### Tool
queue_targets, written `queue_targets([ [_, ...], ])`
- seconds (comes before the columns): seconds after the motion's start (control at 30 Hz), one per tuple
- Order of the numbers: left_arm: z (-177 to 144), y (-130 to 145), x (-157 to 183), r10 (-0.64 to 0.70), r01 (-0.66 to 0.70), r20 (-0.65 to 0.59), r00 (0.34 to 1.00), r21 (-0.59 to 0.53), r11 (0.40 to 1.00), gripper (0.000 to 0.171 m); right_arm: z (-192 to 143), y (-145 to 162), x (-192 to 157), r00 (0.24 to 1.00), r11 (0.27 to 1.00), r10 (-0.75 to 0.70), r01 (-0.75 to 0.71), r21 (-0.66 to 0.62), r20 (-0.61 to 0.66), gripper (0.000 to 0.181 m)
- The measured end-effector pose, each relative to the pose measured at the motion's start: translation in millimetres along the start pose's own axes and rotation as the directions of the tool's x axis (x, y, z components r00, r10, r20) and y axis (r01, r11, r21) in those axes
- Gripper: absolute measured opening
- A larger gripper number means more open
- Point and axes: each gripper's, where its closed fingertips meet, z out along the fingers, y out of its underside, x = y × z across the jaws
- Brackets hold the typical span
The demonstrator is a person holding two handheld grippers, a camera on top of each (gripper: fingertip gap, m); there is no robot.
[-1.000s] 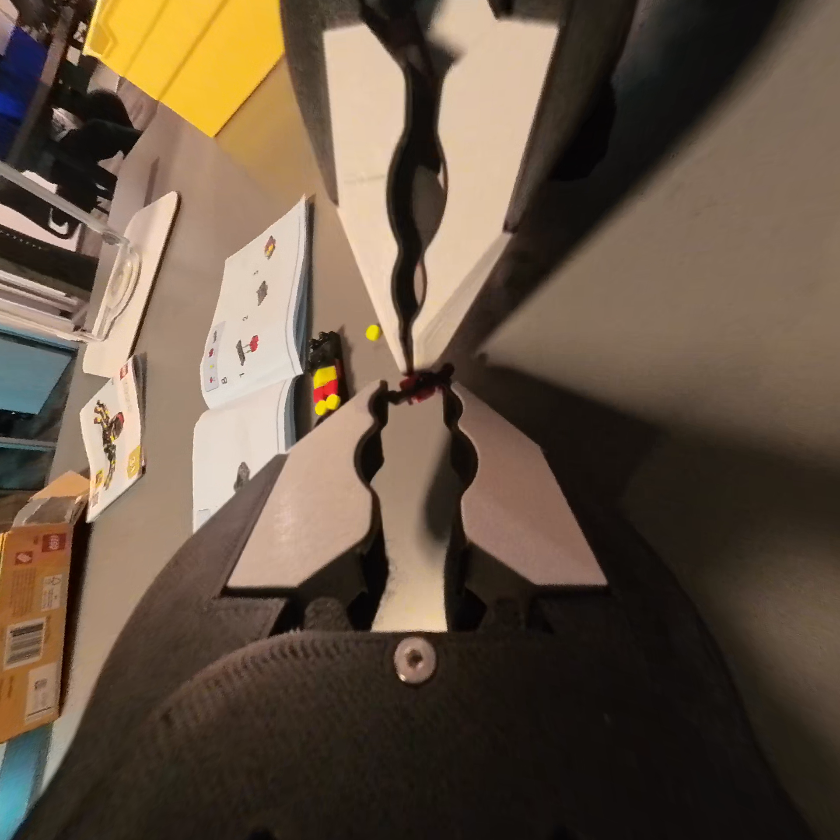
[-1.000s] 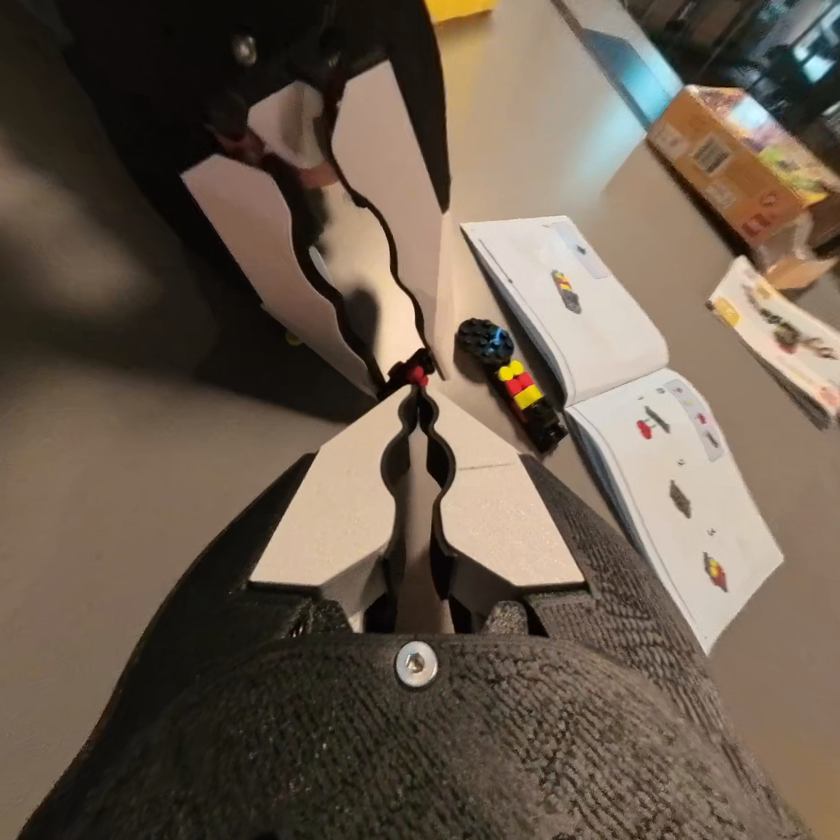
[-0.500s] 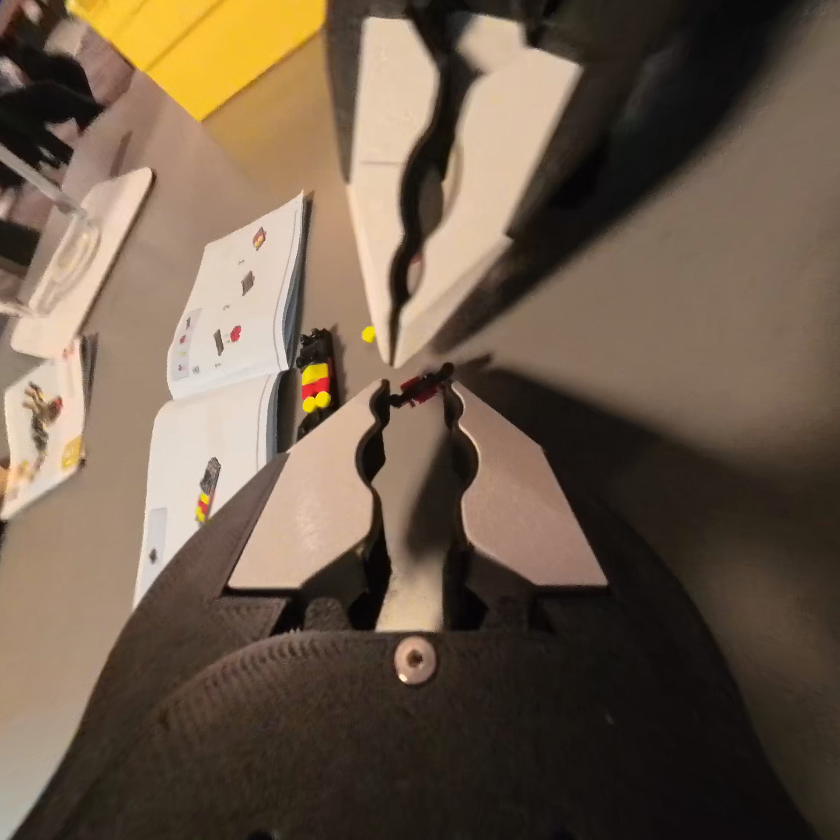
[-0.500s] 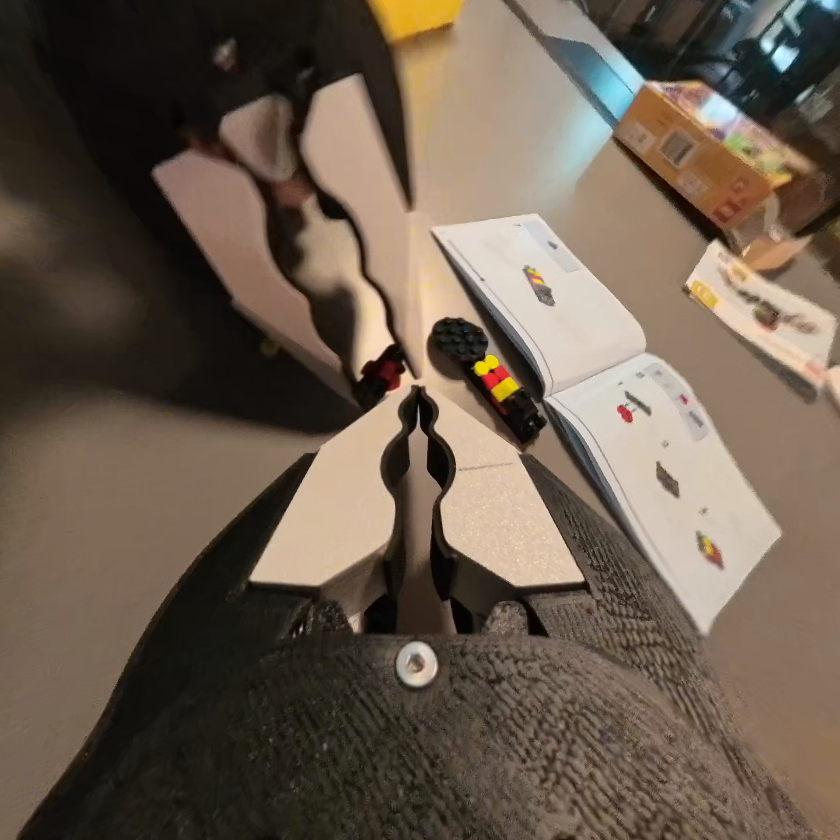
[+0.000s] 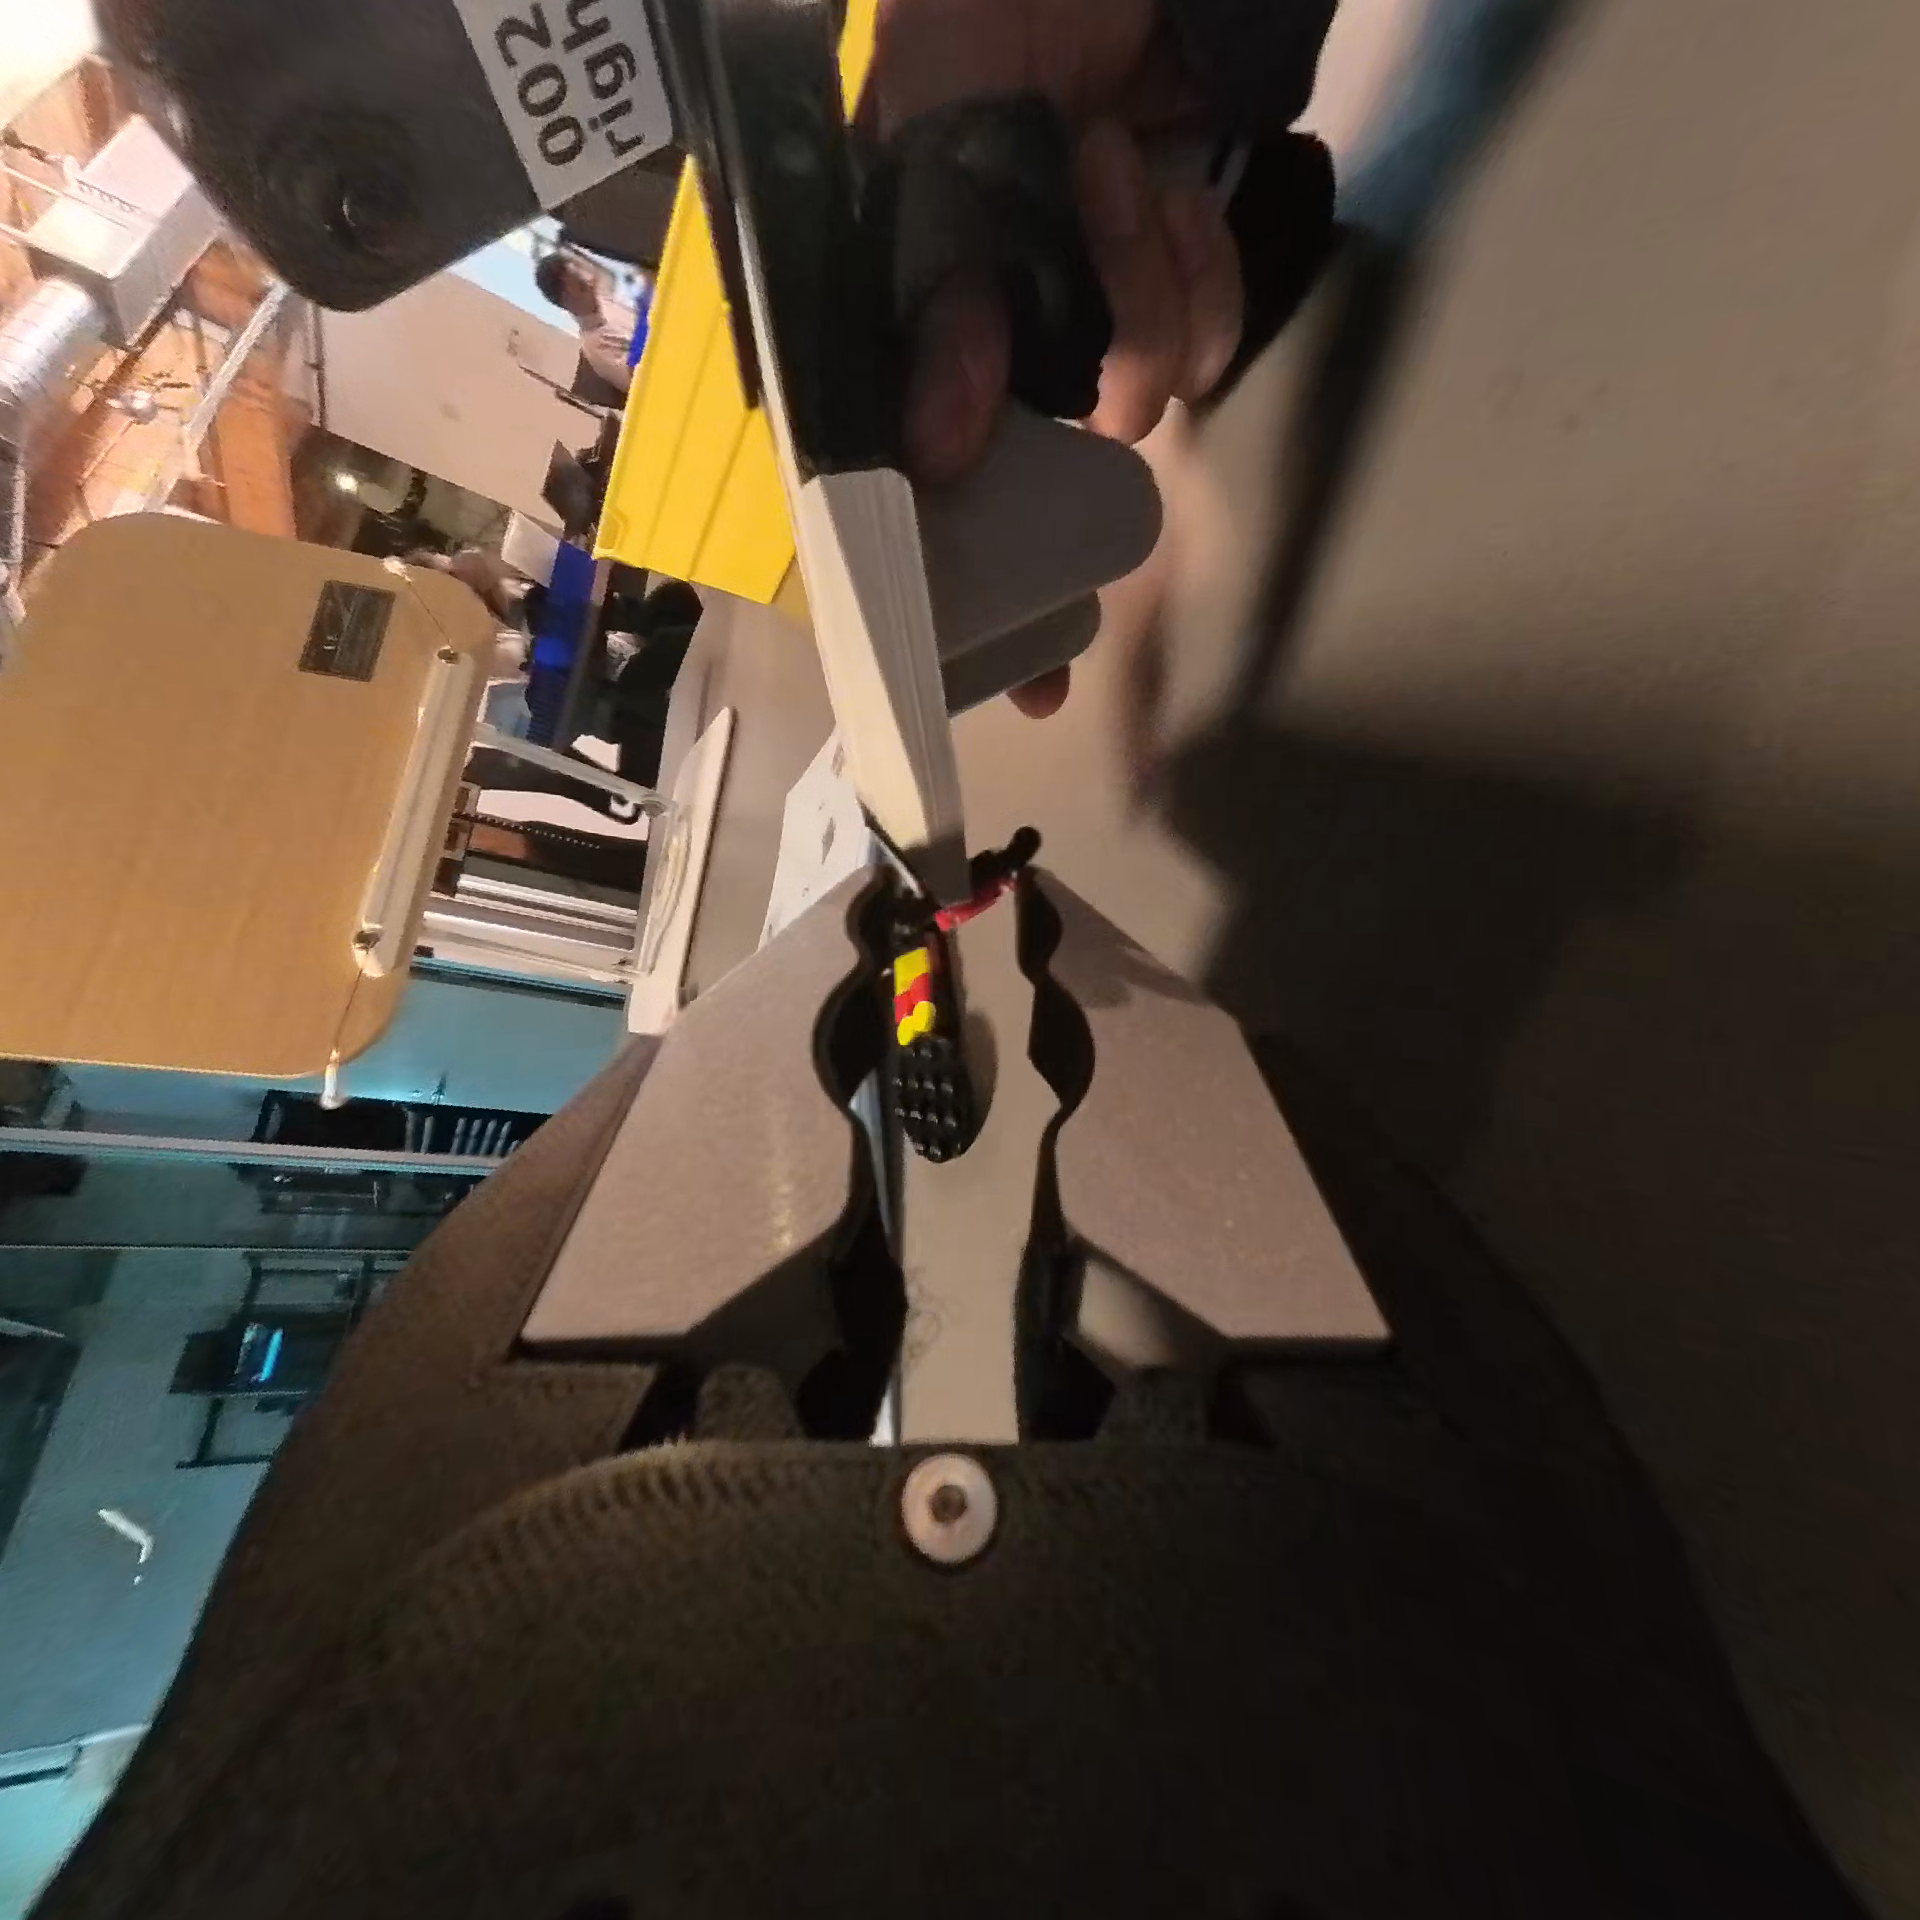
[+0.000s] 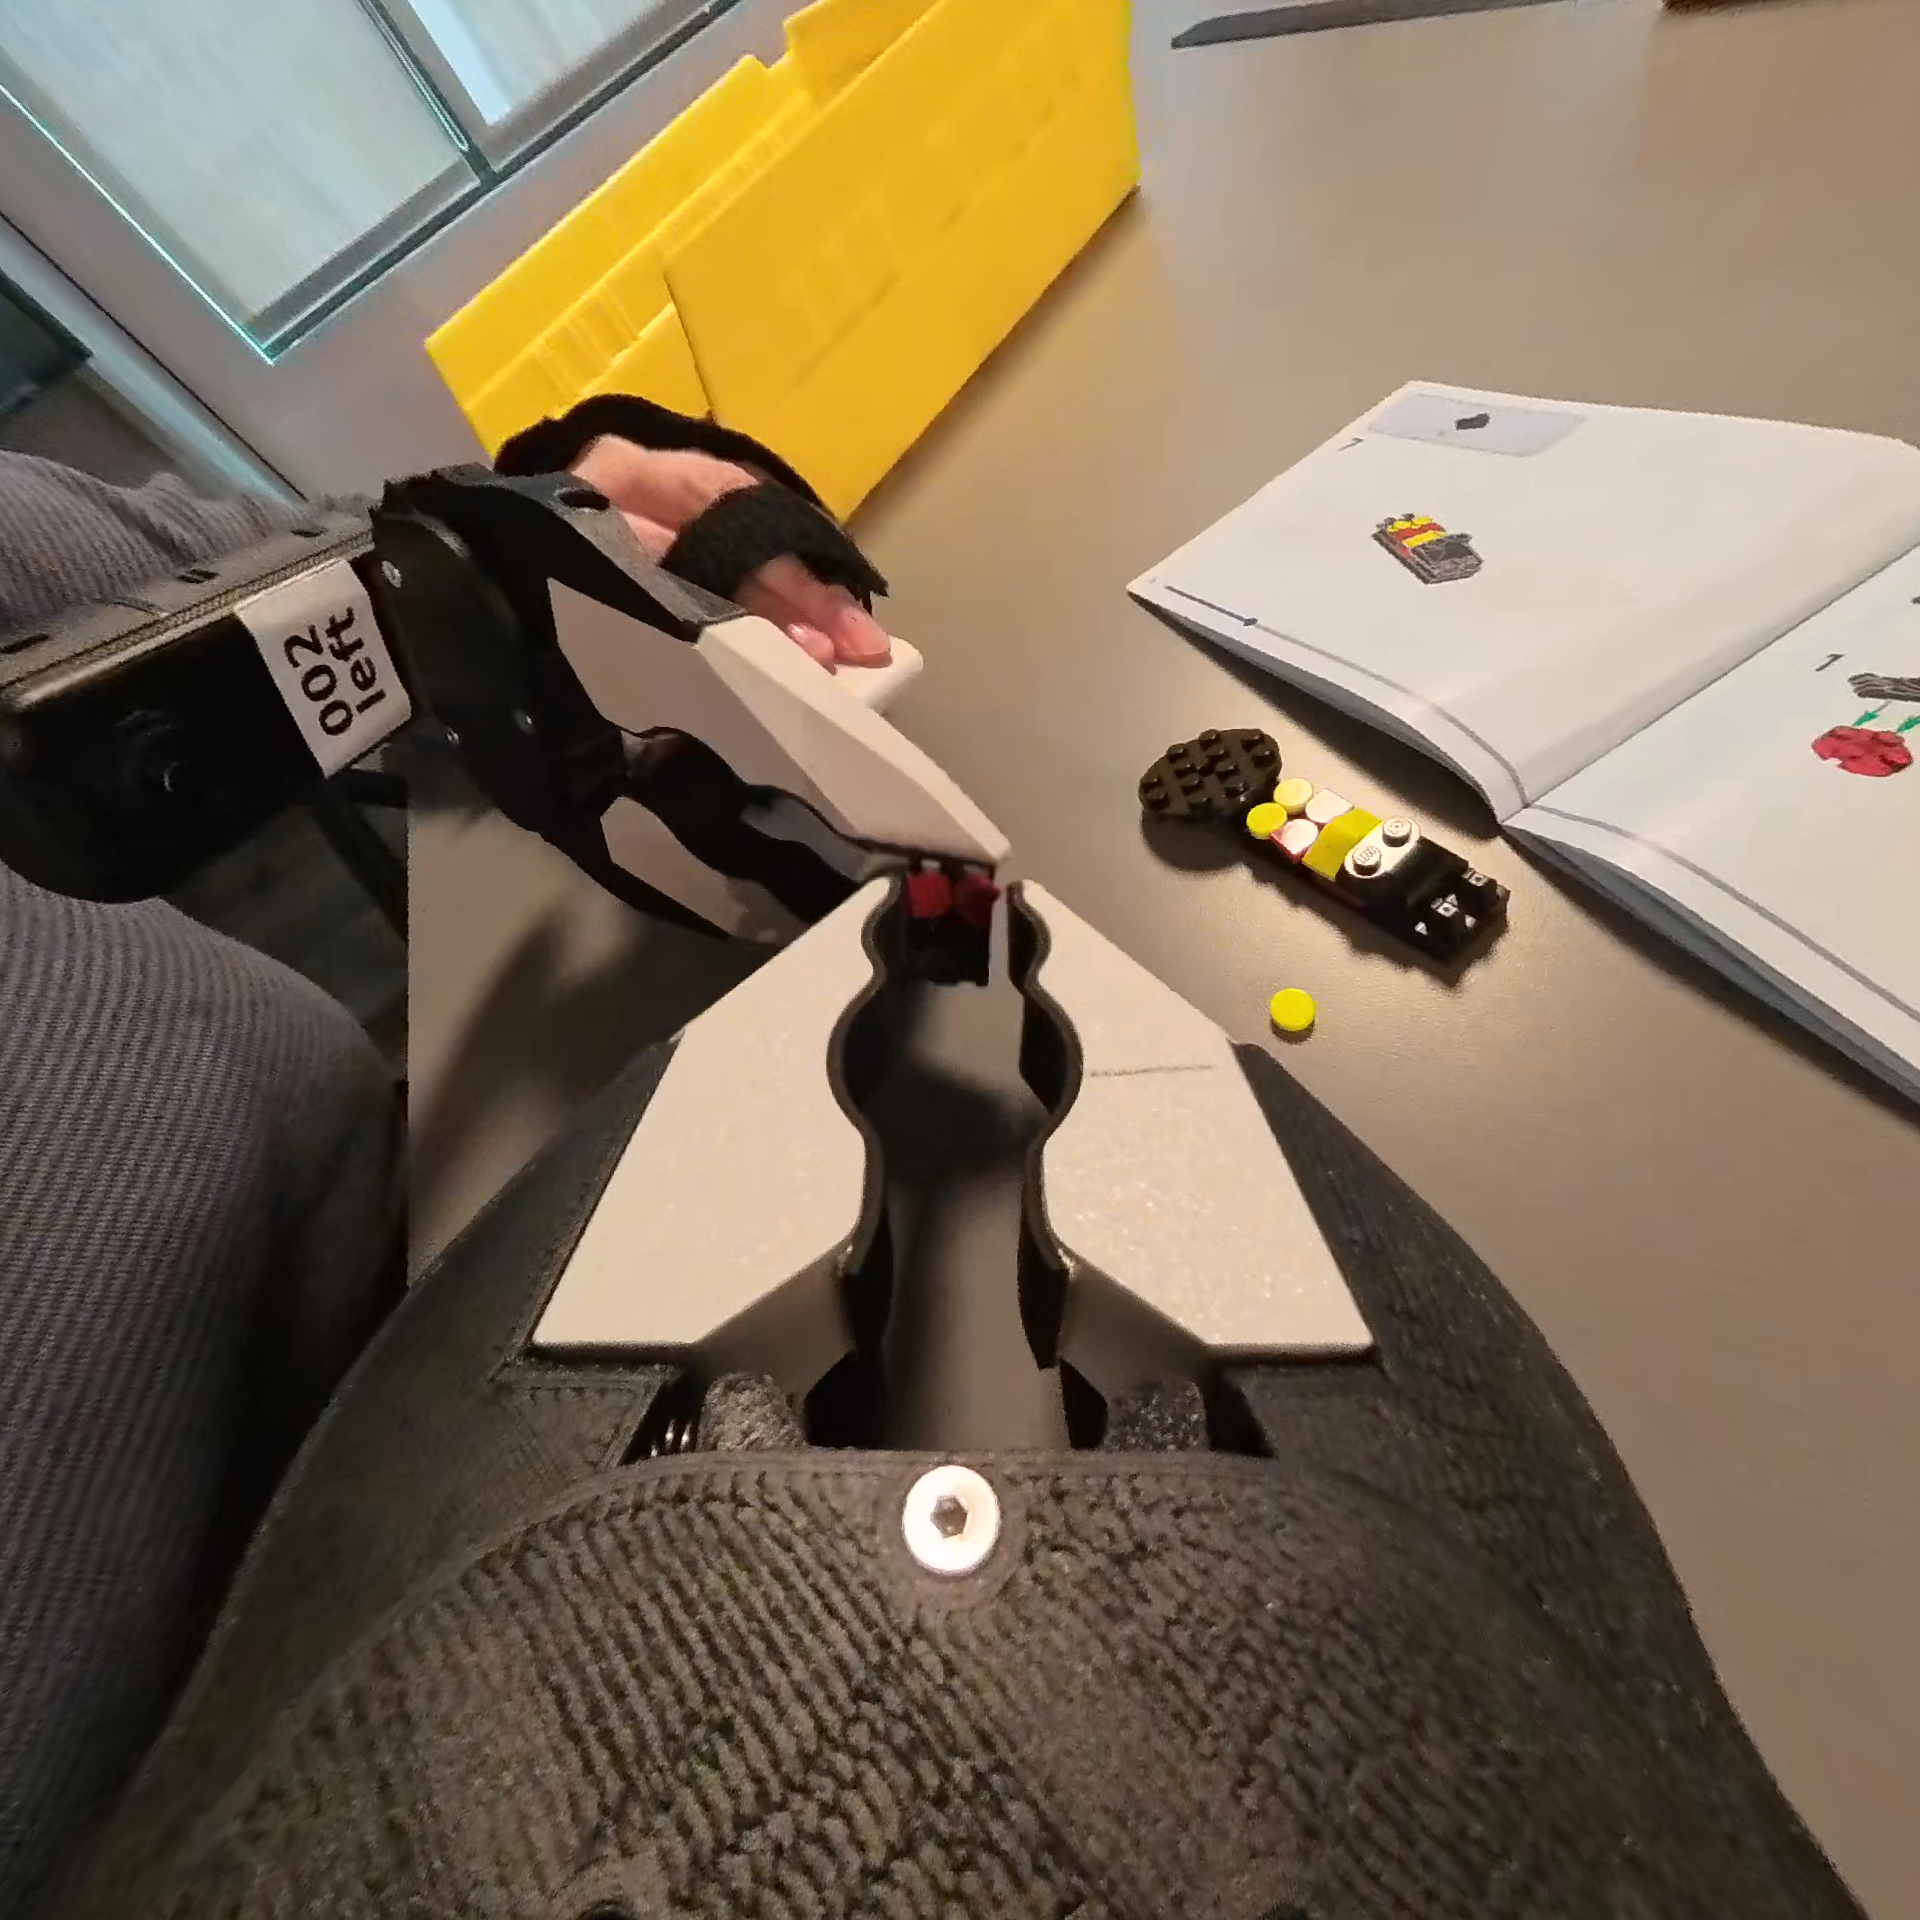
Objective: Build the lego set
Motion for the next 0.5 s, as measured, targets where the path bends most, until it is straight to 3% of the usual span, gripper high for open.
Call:
queue_targets([
  [0.17, -1.0, -0.9, -3.4, -0.031, 0.031, 0.011, 0.999, 0.010, 0.999, 0.023, -0.4, -0.2, -2.2, 0.998, 0.998, -0.060, 0.060, -0.001, -0.024, 0.014],
  [0.33, -1.6, 4.2, -11.2, -0.299, 0.301, -0.066, 0.952, 0.018, 0.954, 0.022, -11.2, -7.8, 8.9, 0.940, 0.954, -0.295, 0.299, 0.001, -0.172, 0.014],
  [0.4, -2.6, 6.8, -7.8, -0.458, 0.466, -0.172, 0.872, 0.004, 0.885, 0.033, -14.5, -6.8, 16.3, 0.874, 0.908, -0.414, 0.416, -0.049, -0.253, 0.014],
  [0.5, -5.1, 2.4, -14.6, -0.708, 0.739, -0.304, 0.637, -0.021, 0.674, 0.035, -13.6, -6.8, 16.2, 0.784, 0.835, -0.542, 0.543, -0.091, -0.303, 0.014],
])
